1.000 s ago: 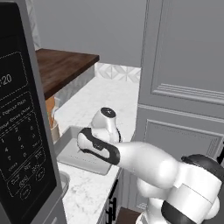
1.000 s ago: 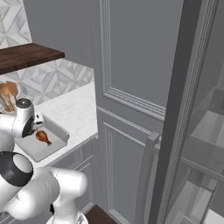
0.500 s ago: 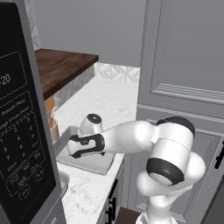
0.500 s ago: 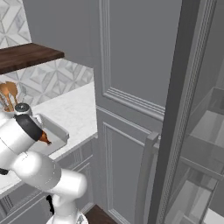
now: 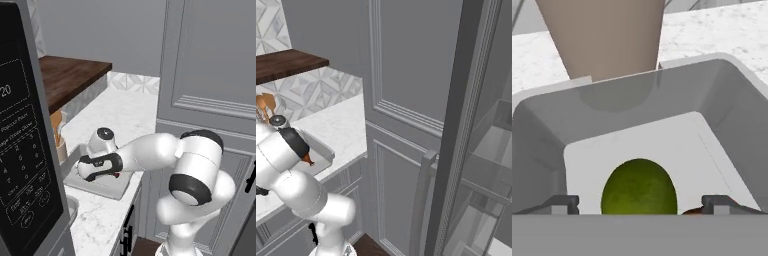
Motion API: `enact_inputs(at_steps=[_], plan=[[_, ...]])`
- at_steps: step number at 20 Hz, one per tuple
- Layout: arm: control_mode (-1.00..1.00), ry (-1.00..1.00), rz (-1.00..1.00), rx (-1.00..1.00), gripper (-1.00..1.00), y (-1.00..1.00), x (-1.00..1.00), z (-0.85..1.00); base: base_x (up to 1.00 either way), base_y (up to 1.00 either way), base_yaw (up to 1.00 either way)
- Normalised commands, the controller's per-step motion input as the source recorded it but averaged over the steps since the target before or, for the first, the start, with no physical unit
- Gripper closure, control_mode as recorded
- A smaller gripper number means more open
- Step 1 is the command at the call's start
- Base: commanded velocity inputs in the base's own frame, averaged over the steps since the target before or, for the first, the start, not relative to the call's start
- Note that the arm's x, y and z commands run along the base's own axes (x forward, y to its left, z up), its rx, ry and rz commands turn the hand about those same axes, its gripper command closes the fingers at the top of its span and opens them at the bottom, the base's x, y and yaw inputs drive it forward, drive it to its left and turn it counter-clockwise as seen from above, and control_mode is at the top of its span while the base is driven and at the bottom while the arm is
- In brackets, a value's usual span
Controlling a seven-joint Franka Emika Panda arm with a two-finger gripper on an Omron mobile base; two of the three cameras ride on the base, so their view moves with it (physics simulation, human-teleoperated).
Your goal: Place one lime and one chicken drumstick in each tupperware on the nearby counter, to pack two identical lunches.
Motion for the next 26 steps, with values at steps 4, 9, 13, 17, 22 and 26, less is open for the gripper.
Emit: enact_inputs(at_steps=[4, 9, 13, 17, 22, 26], plan=[[-1.00, -0.10, -0.06, 0.00, -1.00, -0.33, -0.21, 0.33, 0.00, 0.00, 0.00], [-1.00, -0.10, -0.21, 0.03, -1.00, -0.93, -0.80, 0.37, 0.00, 0.00, 0.00], [-1.00, 0.00, -0.44, 0.10, -1.00, -0.85, -0.63, 0.51, 0.00, 0.00, 0.00], [-1.00, 0.01, -0.45, 0.13, -1.00, -0.84, -0.58, 0.64, 0.00, 0.00, 0.00], [-1.00, 0.01, -0.36, 0.13, -1.00, -0.85, -0.64, 0.91, 0.00, 0.00, 0.00], [-1.00, 0.02, -0.10, 0.05, -1.00, -0.39, -0.80, 1.00, 0.00, 0.00, 0.00]])
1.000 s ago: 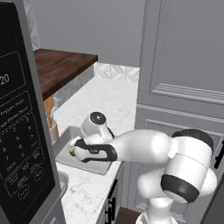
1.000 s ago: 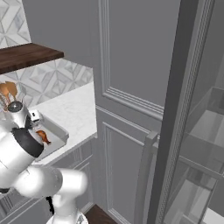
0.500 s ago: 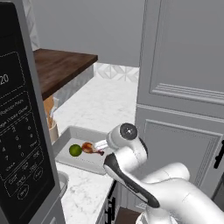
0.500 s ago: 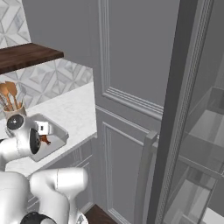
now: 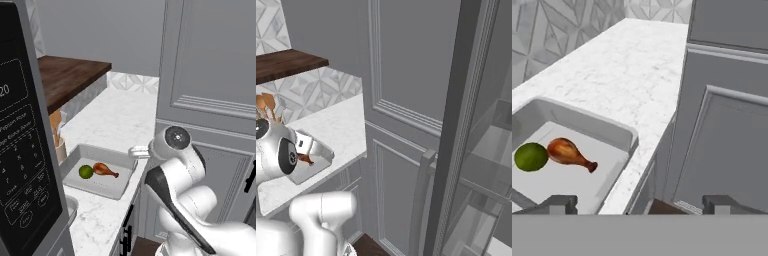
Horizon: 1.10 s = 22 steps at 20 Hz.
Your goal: Place one lime and one chicken drumstick in each tupperware on the nearby counter, to pack two identical lunches.
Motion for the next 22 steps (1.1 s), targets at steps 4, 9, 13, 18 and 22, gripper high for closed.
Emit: enact_inputs(at_steps=[4, 9, 13, 18, 22], plan=[[-1.00, 0.03, 0.02, 0.00, -1.00, -0.52, -0.76, 0.28, 0.00, 0.00, 0.00], [-1.00, 0.07, 0.19, -0.01, -1.00, -0.57, -0.49, -0.15, 0.00, 0.00, 0.00], [-1.00, 0.13, 0.13, -0.01, -1.00, -0.20, -0.42, -0.15, 0.00, 0.00, 0.00], [1.00, 0.07, 0.05, -0.03, -1.00, -0.01, -0.24, -0.20, -0.13, 0.00, 0.01], [1.00, 0.00, 0.00, 0.00, -1.00, 0.00, 0.00, 0.00, -0.97, -0.01, 0.00]])
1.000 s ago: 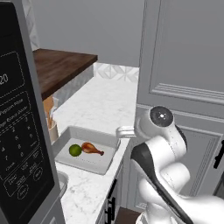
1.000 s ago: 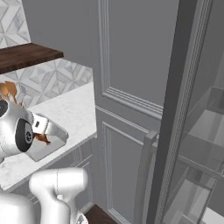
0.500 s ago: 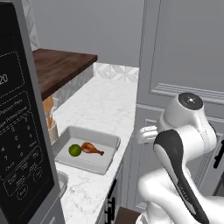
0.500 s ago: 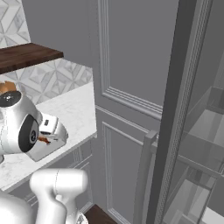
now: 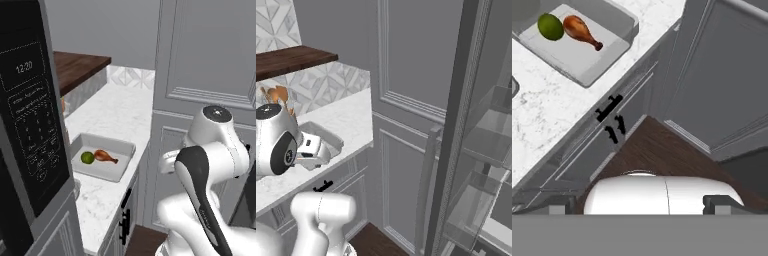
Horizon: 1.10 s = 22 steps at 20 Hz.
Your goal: Place one lime and one chicken drumstick in each tupperware on the nearby counter, to pack two identical lunches.
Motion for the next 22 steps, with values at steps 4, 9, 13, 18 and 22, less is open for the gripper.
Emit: enact_inputs(at_steps=[4, 9, 13, 18, 22], plan=[[1.00, 0.00, 0.00, 0.00, -1.00, 0.00, 0.00, 0.00, -1.00, -0.08, 0.00], [1.00, 0.00, 0.00, 0.00, -1.00, 0.00, 0.00, 0.00, -1.00, -0.15, -0.23], [1.00, 0.00, 0.00, 0.00, -1.00, 0.00, 0.00, 0.00, -0.64, -0.29, -0.45], [1.00, 0.00, 0.00, 0.00, -1.00, 0.00, 0.00, 0.00, -0.16, -0.54, -0.50], [1.00, 0.00, 0.00, 0.00, -1.00, 0.00, 0.00, 0.00, 0.01, -0.83, -0.46]])
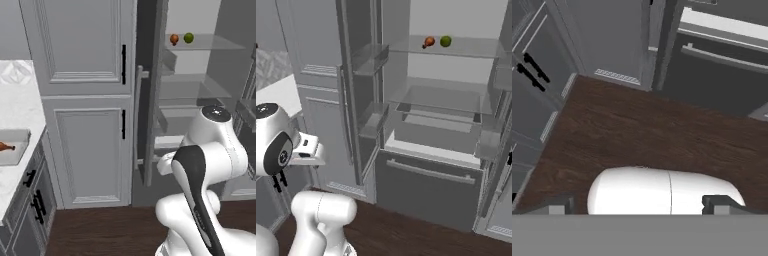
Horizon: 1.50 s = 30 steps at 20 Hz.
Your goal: Place one lime and one chicken drumstick in each tupperware on the nearby counter, to pack two identical lunches.
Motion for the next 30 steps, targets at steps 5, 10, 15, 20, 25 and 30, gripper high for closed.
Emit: enact_inputs(at_steps=[5, 10, 15, 20, 25, 30], plan=[[1.00, 0.00, 0.00, 0.00, -1.00, 0.00, 0.00, 0.00, 0.06, -1.00, -0.42], [1.00, 0.00, 0.00, 0.00, -1.00, 0.00, 0.00, 0.00, 0.10, -0.81, -0.35], [1.00, 0.00, 0.00, 0.00, -1.00, 0.00, 0.00, 0.00, 0.28, 0.19, -0.11], [1.00, 0.00, 0.00, 0.00, -1.00, 0.00, 0.00, 0.00, 0.35, 0.39, -0.14], [1.00, 0.00, 0.00, 0.00, -1.00, 0.00, 0.00, 0.00, 0.85, 0.22, -0.14], [1.00, 0.00, 0.00, 0.00, -1.00, 0.00, 0.00, 0.00, 0.87, 0.47, -0.07]])
